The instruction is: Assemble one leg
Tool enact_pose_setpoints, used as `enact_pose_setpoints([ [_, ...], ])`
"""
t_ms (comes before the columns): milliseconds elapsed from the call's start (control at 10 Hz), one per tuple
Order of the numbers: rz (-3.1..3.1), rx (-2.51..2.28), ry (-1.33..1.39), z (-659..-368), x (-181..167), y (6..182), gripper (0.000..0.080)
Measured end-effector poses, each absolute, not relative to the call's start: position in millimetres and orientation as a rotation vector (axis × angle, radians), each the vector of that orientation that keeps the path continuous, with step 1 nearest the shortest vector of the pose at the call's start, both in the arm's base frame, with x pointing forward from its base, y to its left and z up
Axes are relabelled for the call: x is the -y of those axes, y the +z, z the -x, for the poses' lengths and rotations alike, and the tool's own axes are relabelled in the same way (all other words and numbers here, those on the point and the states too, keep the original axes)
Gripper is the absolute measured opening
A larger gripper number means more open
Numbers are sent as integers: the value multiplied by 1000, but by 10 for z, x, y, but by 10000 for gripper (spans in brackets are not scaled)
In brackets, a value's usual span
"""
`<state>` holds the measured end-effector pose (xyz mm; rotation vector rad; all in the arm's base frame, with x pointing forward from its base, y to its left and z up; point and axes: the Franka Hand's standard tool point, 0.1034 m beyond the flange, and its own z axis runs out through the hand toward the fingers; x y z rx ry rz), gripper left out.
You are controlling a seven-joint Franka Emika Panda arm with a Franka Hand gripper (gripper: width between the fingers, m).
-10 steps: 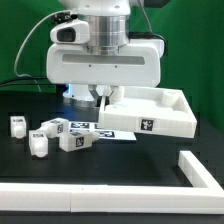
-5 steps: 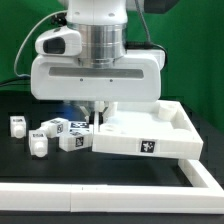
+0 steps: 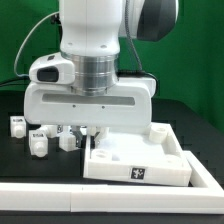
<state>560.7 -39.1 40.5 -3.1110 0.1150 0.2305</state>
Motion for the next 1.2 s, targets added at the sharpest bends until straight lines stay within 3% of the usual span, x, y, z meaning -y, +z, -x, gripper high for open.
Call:
enact_pose_setpoints([
  [500,3109,-87,208,-5694,321,173,51],
  [1000,3099,-95,216,-5667,330,148,51],
  [1200,3097,-102,225,-5786,315,81,51],
])
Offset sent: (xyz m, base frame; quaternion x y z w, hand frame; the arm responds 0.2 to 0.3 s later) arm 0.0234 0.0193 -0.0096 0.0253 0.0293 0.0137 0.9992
